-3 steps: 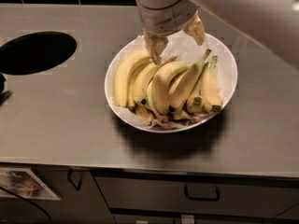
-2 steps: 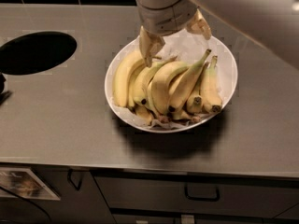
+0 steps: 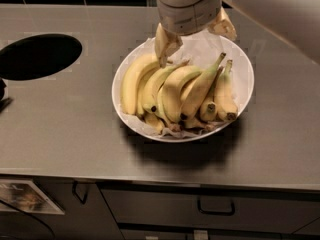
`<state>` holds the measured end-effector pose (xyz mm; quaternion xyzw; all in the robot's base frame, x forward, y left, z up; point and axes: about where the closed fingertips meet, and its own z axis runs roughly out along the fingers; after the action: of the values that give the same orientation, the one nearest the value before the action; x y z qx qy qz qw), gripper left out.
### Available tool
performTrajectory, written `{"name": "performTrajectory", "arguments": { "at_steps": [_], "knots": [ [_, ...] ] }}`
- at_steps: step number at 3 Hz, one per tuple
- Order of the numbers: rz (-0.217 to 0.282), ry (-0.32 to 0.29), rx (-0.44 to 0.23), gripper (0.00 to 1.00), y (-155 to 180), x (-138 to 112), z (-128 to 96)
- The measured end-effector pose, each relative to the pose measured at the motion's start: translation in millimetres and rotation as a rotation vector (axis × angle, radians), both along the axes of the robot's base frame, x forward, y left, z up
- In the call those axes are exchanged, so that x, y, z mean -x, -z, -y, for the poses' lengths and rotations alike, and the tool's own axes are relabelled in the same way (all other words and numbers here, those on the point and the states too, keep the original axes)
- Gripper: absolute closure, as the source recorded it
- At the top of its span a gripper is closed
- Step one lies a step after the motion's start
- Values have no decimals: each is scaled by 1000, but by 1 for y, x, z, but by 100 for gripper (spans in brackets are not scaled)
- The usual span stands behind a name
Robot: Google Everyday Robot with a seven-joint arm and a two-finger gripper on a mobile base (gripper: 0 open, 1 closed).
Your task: Pick banana from white bowl
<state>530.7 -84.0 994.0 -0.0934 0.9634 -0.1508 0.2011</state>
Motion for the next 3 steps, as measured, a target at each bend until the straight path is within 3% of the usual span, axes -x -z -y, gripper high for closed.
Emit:
{"name": "performTrajectory", "arguments": {
  "at_steps": [2,3],
  "knots": [
    [10,117,-29,35,-3,6,14],
    [1,130,-40,38,4,9,3]
  ]
}}
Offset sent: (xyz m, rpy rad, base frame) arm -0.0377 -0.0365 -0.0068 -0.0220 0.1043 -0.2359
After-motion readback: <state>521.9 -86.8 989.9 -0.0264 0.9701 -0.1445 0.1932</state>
